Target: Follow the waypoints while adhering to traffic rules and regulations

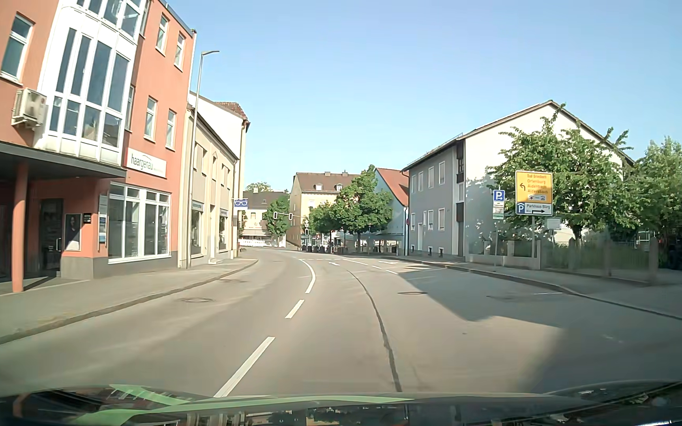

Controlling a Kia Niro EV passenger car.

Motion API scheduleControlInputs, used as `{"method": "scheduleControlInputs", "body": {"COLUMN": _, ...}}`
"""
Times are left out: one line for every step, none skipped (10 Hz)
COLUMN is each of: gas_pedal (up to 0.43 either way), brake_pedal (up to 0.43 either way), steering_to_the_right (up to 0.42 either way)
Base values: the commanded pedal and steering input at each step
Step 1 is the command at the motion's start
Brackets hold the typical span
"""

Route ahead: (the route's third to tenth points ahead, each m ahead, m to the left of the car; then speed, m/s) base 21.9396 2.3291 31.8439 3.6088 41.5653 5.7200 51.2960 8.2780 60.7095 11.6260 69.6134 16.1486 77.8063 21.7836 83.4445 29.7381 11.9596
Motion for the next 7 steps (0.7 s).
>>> {"method": "scheduleControlInputs", "body": {"gas_pedal": 0.039, "brake_pedal": 0.0, "steering_to_the_right": -0.018}}
{"method": "scheduleControlInputs", "body": {"gas_pedal": 0.039, "brake_pedal": 0.0, "steering_to_the_right": -0.018}}
{"method": "scheduleControlInputs", "body": {"gas_pedal": 0.039, "brake_pedal": 0.0, "steering_to_the_right": -0.018}}
{"method": "scheduleControlInputs", "body": {"gas_pedal": 0.039, "brake_pedal": 0.0, "steering_to_the_right": -0.018}}
{"method": "scheduleControlInputs", "body": {"gas_pedal": 0.039, "brake_pedal": 0.0, "steering_to_the_right": -0.018}}
{"method": "scheduleControlInputs", "body": {"gas_pedal": 0.02, "brake_pedal": 0.0, "steering_to_the_right": -0.018}}
{"method": "scheduleControlInputs", "body": {"gas_pedal": 0.02, "brake_pedal": 0.0, "steering_to_the_right": -0.018}}
